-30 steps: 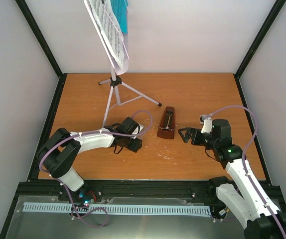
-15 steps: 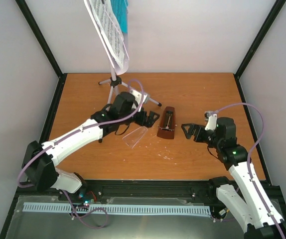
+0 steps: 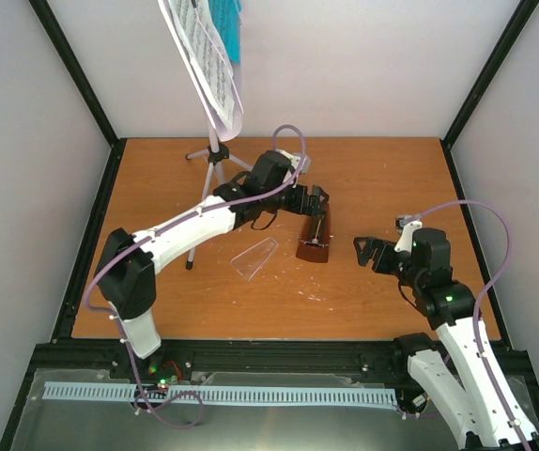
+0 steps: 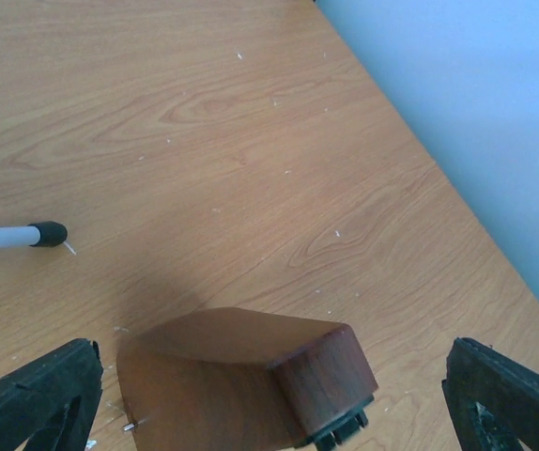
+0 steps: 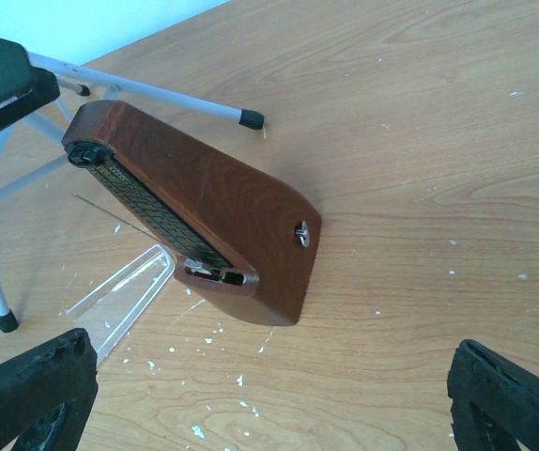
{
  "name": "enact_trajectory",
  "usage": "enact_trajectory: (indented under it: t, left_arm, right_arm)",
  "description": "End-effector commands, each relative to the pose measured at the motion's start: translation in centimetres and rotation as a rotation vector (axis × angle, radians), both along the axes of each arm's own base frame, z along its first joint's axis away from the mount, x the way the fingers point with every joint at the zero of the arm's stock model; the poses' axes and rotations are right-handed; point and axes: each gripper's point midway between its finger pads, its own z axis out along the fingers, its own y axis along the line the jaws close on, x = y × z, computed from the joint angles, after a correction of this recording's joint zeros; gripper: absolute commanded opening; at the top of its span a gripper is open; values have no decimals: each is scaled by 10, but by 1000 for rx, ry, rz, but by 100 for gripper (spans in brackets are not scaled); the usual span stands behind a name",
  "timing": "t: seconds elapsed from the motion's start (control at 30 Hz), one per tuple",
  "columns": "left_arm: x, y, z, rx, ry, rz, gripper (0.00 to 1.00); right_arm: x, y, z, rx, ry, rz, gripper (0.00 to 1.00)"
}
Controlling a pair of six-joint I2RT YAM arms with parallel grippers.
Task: Pack up the instrument practice props
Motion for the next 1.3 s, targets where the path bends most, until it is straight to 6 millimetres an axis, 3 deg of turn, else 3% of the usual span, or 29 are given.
enact_trajectory:
  t: [0.0, 0.27, 0.47, 0.8, 1.1, 1.27]
  left_arm:
    - [4, -18, 15, -22, -10, -28, 100]
    - [1, -53, -16, 79, 28, -93, 99]
    - [-5, -41, -43, 216, 38, -30, 100]
    - [-11, -35, -51, 299, 12, 5, 96]
    - [-11, -27, -45, 329, -30, 4, 71]
    - [-24, -22, -40, 327, -52, -58, 55]
  right_arm:
    - [3, -9, 4, -39, -24, -32, 100]
    - [9, -12, 2, -68, -6, -45, 100]
    - [6, -13, -2, -49, -8, -62, 100]
    - [9, -10, -7, -30, 13, -59, 100]
    - [7, -12, -11, -33, 26, -68, 100]
    - [9, -12, -11, -42, 23, -69, 100]
